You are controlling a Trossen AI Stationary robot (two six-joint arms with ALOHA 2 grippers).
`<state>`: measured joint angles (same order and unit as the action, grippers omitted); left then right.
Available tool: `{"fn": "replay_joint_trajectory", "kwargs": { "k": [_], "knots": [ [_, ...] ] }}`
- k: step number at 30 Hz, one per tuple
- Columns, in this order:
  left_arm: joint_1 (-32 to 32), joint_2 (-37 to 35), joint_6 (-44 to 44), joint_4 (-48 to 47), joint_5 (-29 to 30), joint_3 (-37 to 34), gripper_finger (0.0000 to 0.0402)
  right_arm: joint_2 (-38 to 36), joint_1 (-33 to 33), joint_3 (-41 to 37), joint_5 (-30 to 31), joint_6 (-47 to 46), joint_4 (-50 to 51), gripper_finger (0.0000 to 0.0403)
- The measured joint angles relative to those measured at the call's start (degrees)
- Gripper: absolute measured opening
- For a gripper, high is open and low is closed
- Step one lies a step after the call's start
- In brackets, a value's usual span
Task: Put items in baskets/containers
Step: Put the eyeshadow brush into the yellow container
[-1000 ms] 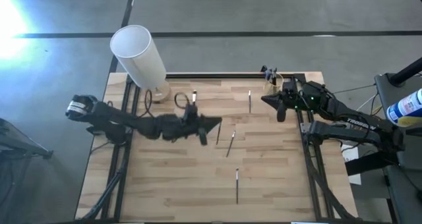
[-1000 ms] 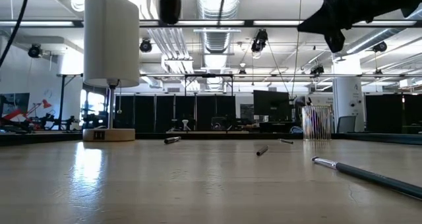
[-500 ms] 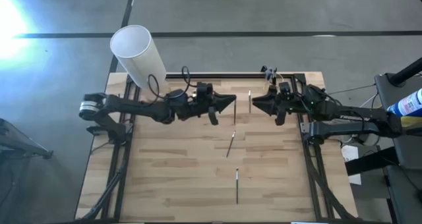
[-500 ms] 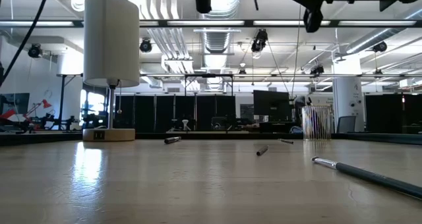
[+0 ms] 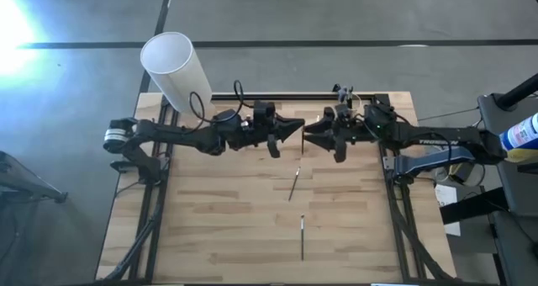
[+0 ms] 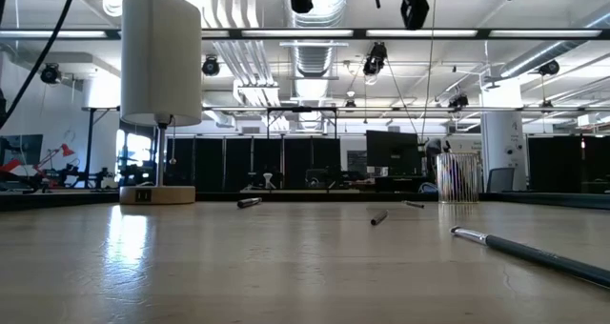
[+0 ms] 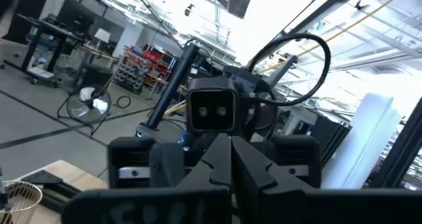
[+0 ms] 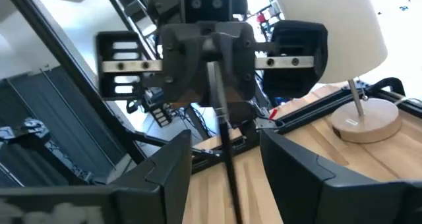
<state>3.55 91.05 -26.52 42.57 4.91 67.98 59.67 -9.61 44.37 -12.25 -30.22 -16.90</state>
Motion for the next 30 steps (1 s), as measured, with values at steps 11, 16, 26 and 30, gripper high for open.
{"fn": "replay_joint_trajectory", "kwargs": {
  "k": [11,16,26,30],
  "knots": [
    [0.02,-0.02,0.97,-0.20,0.00,-0.15,0.0000,3.09,0.02,3.17,0.13,3.85,0.22,0.0078],
    [0.00,-0.11,0.26,-1.96,0.14,-0.07,0.0000,1.62,0.00,3.13,0.42,6.77,0.77,0.0019],
    [0.16,-1.00,-2.58,-3.44,3.18,-0.21,0.0045,-3.76,-1.23,2.85,7.58,13.89,11.21,0.0015],
    [0.11,-2.11,-1.62,-7.63,4.02,-0.75,0.0067,-8.27,-4.60,0.97,14.76,18.73,15.00,0.0014]
  ]
}}
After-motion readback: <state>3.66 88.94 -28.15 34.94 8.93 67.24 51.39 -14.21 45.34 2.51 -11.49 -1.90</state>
